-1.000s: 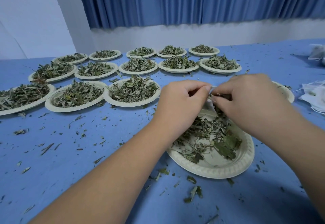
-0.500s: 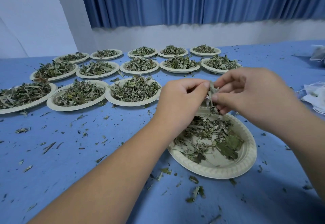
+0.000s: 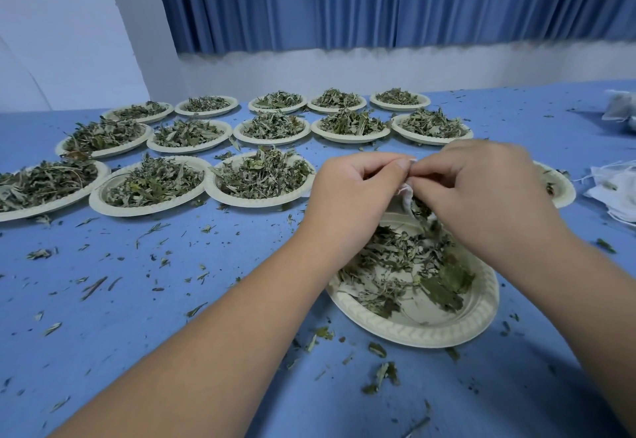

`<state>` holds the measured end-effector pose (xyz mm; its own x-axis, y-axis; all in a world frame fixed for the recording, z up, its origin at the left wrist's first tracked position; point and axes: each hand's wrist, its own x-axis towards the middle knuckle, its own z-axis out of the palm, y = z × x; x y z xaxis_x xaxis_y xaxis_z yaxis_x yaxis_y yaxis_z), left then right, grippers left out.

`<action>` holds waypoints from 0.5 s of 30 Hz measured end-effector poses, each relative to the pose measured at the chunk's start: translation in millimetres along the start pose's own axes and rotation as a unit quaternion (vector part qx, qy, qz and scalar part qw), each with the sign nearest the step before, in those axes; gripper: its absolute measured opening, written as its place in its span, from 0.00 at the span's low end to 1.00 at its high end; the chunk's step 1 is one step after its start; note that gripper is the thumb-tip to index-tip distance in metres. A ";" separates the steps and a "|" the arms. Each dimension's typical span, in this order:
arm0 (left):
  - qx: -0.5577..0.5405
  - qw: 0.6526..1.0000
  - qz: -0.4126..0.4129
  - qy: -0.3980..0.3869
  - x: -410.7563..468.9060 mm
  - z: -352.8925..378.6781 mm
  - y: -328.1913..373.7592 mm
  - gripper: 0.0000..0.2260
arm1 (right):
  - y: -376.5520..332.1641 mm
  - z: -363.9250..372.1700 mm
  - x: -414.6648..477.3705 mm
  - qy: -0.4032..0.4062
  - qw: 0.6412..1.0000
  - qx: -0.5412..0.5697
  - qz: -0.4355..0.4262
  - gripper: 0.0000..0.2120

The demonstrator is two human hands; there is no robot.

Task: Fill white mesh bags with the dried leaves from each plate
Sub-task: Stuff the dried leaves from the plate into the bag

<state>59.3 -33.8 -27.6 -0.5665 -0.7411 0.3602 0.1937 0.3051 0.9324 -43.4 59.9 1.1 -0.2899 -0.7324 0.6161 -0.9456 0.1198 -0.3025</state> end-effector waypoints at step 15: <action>0.010 1.000 -0.010 0.017 -2.0 -0.6 3.2 0.07 | 2.6 -3.8 1.0 0.031 0.992 0.122 0.019 0.07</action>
<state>61.5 -31.7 -25.3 -0.5429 -0.7668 0.3424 0.1659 0.3018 0.9388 -46.7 62.0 3.7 -0.3409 -0.6870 0.6418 -0.8717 -0.0247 -0.4894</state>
